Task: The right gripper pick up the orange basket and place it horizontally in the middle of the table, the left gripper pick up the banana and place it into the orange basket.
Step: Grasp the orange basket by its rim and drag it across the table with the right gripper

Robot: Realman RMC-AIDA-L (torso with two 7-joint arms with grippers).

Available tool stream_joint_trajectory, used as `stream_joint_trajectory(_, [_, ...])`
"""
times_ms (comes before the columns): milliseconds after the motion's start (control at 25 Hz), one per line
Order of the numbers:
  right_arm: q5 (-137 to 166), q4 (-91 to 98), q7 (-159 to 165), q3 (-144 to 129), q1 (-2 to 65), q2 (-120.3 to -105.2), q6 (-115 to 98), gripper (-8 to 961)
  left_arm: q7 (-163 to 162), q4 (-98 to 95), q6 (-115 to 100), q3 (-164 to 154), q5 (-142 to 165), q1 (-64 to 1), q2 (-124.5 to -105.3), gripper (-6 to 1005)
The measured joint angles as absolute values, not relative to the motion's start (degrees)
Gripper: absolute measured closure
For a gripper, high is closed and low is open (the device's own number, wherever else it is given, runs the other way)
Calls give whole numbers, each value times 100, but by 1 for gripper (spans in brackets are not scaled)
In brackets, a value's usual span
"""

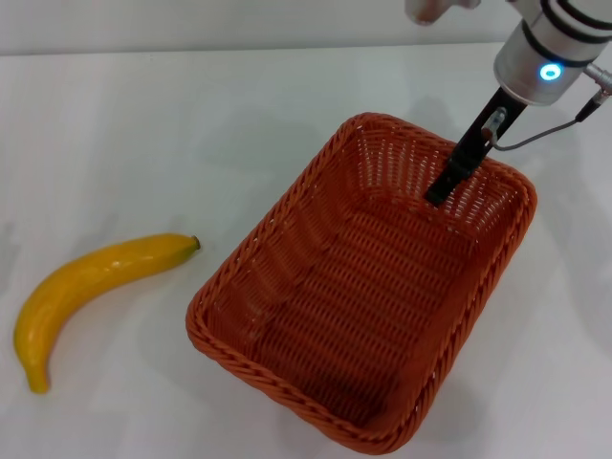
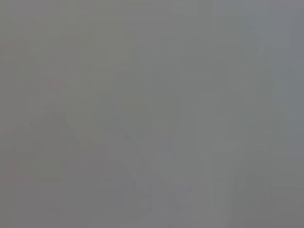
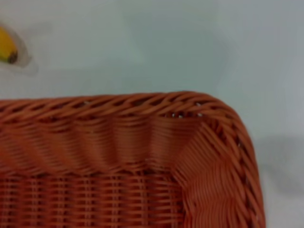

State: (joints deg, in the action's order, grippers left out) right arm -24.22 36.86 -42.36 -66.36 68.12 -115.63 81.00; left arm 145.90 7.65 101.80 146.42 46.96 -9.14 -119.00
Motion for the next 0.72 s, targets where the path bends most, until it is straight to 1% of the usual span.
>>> stream_joint_trajectory(200, [-2425,3569,-4218,-6935,6876,-11575,8025,122,14590,771,10136,14643,4696,-938,-11900,257])
stream_joint_trajectory(320, [-2426,3559,-4196,-7037,6891,-11581,7973,283,14590,773,10125,14643,4695,-949,-11900,257])
stream_joint_trajectory(560, [-2429,3554,-4212,-7056,6921,-11584,7932,527,14590,774,10118,14643,4685,-958,-11900,257])
stream_joint_trajectory(720, [-2431,3552,-4240,-7057,6939,-11572,8049,669,14590,790,10115,14643,4672,-958,-11900,257])
